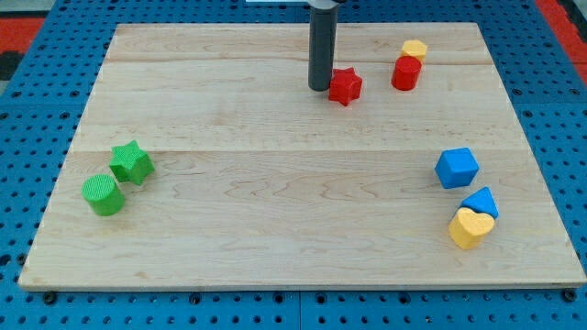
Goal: Put the red star parallel to green star
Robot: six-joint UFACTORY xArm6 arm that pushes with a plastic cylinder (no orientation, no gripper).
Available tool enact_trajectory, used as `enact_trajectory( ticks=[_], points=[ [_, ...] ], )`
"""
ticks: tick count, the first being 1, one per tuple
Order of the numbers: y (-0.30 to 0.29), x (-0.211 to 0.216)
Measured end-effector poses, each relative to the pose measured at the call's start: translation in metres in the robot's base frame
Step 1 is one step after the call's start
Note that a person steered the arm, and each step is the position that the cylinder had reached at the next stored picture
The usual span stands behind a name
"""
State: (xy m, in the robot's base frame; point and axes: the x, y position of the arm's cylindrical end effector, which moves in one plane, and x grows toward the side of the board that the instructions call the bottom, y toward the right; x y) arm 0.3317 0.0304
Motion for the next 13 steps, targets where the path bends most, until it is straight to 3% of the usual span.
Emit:
enact_trajectory(
  ticks=[2,4,6,7,9,10,12,13],
  points=[
    [-0.014,-0.057],
    [0.084,-0.043],
    [0.007,-0.02],
    [-0.002,-0.019],
    [0.052,-0.025],
    [0.015,0.016],
    [-0.119,0.04],
    [-0.141,0.051]
  ],
)
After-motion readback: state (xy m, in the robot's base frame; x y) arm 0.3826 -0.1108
